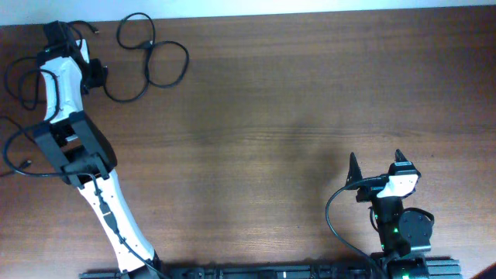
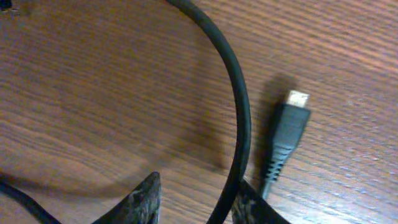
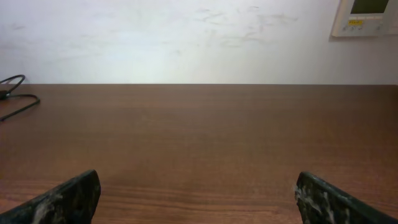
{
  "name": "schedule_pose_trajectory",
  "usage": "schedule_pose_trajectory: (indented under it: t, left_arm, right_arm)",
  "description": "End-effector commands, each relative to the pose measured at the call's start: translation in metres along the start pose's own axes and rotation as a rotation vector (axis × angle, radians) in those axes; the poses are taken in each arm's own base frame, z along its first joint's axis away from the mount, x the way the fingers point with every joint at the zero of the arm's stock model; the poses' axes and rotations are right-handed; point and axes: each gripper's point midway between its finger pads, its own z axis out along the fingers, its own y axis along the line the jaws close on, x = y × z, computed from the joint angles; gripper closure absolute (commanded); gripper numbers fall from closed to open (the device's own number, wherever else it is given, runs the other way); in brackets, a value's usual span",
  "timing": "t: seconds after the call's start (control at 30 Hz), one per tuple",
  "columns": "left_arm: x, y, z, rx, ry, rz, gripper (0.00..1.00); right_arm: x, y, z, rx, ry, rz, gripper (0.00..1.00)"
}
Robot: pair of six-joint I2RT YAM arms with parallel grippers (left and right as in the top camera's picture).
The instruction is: Untangle cables
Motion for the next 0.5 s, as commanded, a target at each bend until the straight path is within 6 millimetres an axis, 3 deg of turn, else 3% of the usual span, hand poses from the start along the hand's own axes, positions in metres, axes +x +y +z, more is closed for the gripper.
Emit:
schedule_pose_trajectory:
  t: [0.0, 0.07, 0.1, 0.17, 0.2, 0.23, 0.33, 0.47]
  left_arm:
    - [0.010, 0.036, 0.009, -0.040, 0.025, -0.098, 0.66]
    - [0.012, 0.052, 0.010, -0.046, 0.027, -0.145, 0.63]
    - [0.011, 0.055, 0.008, -0.048, 0.022, -0.150, 0.54]
    - [0.006, 0.057, 0.002, -0.051, 0.004, -0.152, 0.48]
    - [-0.001, 0.058, -0.003, -0.052, -0.015, -0.153, 0.33]
    - [-0.009, 0.060, -0.012, -0.054, -0.040, -0.161, 0.31]
    - [-0.039, 0.058, -0.049, -0.003, -0.143, -0.238, 0.12]
    - [-0.082, 0.018, -0.124, 0.280, -0.308, -0.204, 0.02]
  right_arm:
    - [0.003, 0.000, 0.000, 0.004, 0.006, 0.003, 0.03]
    - [0.003, 0.000, 0.000, 0.004, 0.006, 0.003, 0.02]
    - [0.003, 0.000, 0.000, 0.004, 0.006, 0.003, 0.02]
    - [0.003, 0.000, 0.000, 0.004, 0.006, 0.003, 0.02]
    - [0.003, 0.000, 0.000, 0.004, 0.006, 0.003, 0.02]
    - [0.003, 0.000, 0.000, 0.004, 0.006, 0.003, 0.03]
    - [0.003, 0.000, 0.000, 0.004, 0.006, 0.003, 0.03]
    - [0.003, 0.000, 0.000, 0.004, 0.006, 0.003, 0.02]
